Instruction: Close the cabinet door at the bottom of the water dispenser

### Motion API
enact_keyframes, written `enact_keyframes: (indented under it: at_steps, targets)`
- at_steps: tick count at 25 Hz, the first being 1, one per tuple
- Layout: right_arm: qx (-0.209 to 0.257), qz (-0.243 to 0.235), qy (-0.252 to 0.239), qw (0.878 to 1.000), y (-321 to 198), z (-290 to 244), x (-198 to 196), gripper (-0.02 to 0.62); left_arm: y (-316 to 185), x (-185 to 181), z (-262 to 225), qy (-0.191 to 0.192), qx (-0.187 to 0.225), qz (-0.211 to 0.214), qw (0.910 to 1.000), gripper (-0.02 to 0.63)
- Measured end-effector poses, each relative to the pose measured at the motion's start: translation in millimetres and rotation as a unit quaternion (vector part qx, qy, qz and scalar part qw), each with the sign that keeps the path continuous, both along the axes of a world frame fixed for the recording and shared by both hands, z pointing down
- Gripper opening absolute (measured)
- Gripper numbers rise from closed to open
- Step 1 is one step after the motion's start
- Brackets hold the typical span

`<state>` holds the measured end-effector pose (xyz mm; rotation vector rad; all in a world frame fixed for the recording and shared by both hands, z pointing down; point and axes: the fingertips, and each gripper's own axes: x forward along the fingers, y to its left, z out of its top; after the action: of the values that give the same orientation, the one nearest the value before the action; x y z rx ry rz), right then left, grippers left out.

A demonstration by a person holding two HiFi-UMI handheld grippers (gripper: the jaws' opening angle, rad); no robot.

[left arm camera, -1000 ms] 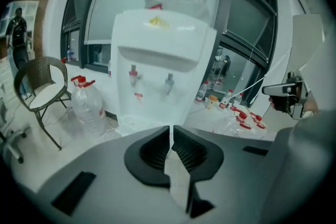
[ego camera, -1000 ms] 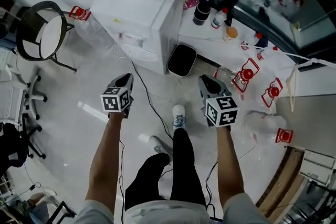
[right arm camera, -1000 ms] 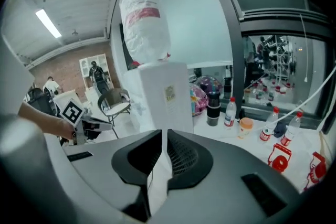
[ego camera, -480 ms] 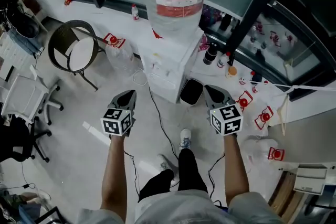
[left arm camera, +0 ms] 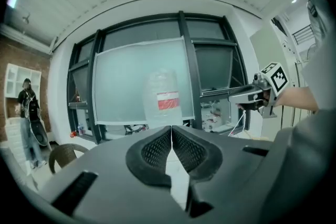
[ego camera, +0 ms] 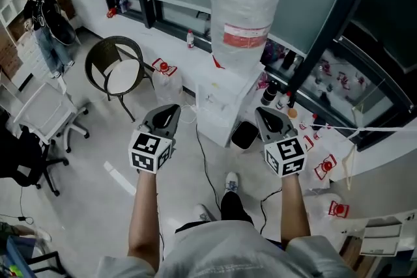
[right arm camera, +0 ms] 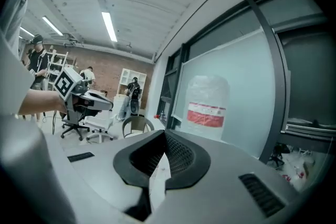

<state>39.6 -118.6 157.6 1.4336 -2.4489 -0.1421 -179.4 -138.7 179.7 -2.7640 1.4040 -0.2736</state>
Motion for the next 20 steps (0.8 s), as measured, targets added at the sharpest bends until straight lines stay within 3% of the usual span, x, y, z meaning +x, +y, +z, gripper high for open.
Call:
enact_keyframes:
  at_steps: [5, 8, 16, 20]
  targets:
    - [0.029, -0.031, 0.013, 0.999, 20, -29, -26, 0.028, 36, 6, -25, -0.063, 0.042, 0.002, 0.9972, 0.023]
    - [0.043, -0.047, 0.016, 0.998, 29, -41, -34, 0.028, 48, 10, -42, -0.059, 0.058, 0.001, 0.9966, 0.023]
    - [0.069, -0.029, 0.034, 0.997, 36, -66, -35, 0.028, 72, 17, -93, -0.033, 0.101, 0.026, 0.9940, 0.023]
    - [0.073, -0.026, 0.043, 0.996, 39, -70, -30, 0.028, 73, 19, -99, -0.056, 0.116, 0.029, 0.9913, 0.023]
